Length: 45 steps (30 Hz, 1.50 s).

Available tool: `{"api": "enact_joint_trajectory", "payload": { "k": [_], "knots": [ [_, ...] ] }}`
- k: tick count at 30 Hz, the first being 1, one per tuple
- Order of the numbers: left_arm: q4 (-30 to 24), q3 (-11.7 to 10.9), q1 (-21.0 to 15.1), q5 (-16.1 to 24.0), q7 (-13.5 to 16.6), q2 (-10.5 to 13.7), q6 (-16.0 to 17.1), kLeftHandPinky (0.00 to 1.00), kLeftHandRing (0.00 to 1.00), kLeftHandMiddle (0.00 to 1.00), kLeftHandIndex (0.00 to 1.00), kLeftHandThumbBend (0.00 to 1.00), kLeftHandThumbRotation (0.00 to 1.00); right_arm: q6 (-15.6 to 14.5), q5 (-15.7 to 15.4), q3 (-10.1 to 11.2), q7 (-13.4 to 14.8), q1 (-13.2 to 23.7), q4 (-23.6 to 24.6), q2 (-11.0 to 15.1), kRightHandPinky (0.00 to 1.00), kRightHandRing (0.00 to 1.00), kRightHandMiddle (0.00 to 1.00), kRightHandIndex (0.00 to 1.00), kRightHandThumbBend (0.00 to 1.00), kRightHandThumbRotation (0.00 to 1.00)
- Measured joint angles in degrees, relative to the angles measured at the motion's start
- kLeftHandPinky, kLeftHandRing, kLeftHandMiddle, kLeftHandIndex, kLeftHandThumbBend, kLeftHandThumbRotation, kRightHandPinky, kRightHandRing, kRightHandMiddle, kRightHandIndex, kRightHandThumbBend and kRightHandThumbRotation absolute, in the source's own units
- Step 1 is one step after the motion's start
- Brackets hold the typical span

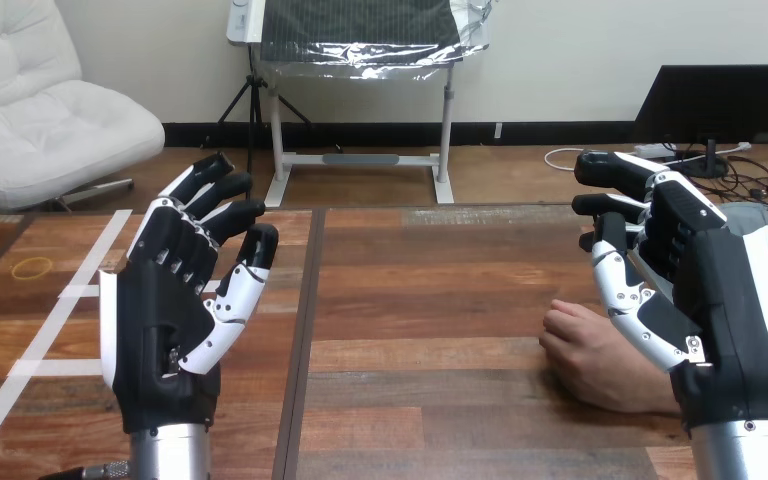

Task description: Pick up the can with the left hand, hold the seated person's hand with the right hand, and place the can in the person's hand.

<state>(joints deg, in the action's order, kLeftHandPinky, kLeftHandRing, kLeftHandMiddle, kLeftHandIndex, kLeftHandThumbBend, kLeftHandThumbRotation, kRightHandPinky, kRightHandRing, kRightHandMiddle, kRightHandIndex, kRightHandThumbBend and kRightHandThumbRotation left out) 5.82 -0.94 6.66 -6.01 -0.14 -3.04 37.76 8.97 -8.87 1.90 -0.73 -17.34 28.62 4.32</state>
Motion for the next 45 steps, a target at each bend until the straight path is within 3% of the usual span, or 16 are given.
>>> {"api": "enact_joint_trajectory", "payload": {
  "k": [45],
  "knots": [
    [0.00,0.08,0.02,-0.03,-0.41,0.00,0.00,0.72,0.69,0.73,0.74,0.54,0.21,-0.77,0.00,0.12,-0.11,0.00,0.00,0.12,0.59,0.72,0.77,0.72,0.11,0.00]
  ]
}}
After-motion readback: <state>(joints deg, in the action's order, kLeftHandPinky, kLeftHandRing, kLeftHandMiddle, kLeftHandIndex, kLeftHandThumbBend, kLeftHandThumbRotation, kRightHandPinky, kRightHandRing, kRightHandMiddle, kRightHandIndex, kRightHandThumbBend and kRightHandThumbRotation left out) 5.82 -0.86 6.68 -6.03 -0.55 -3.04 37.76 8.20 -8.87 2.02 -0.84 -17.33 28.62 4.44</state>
